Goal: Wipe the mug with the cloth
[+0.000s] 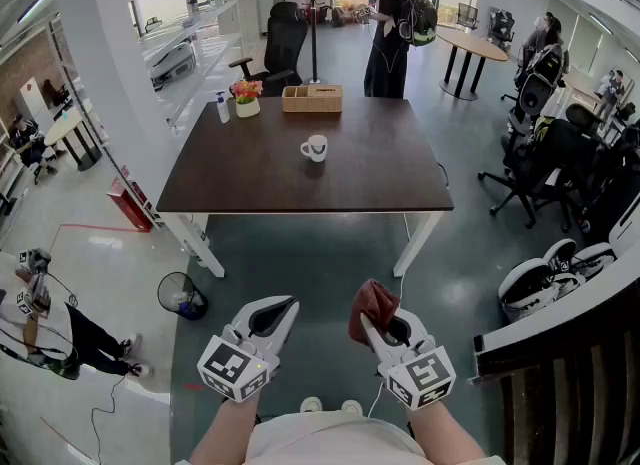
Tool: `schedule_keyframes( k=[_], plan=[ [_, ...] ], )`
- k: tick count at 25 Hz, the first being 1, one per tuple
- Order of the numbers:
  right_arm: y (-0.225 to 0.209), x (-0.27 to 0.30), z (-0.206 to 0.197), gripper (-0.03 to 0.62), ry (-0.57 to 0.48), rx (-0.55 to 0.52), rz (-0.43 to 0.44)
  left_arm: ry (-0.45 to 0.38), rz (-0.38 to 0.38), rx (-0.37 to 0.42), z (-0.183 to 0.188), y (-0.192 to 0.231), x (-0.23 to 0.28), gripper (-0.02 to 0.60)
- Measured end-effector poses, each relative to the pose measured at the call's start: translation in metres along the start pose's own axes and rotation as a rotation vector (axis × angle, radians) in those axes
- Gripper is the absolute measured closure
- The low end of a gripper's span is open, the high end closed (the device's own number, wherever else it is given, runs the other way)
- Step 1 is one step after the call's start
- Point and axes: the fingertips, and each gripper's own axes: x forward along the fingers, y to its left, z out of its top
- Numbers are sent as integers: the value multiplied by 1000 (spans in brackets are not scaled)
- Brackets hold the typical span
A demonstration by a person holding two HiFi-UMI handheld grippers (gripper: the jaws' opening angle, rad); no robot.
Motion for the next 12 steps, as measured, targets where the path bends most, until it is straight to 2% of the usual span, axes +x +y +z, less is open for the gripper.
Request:
schedule_keyframes(
  k=[12],
  plan=[
    [10,2,1,514,1,-4,4,-8,-9,-3,0,0,-8,581]
  ],
)
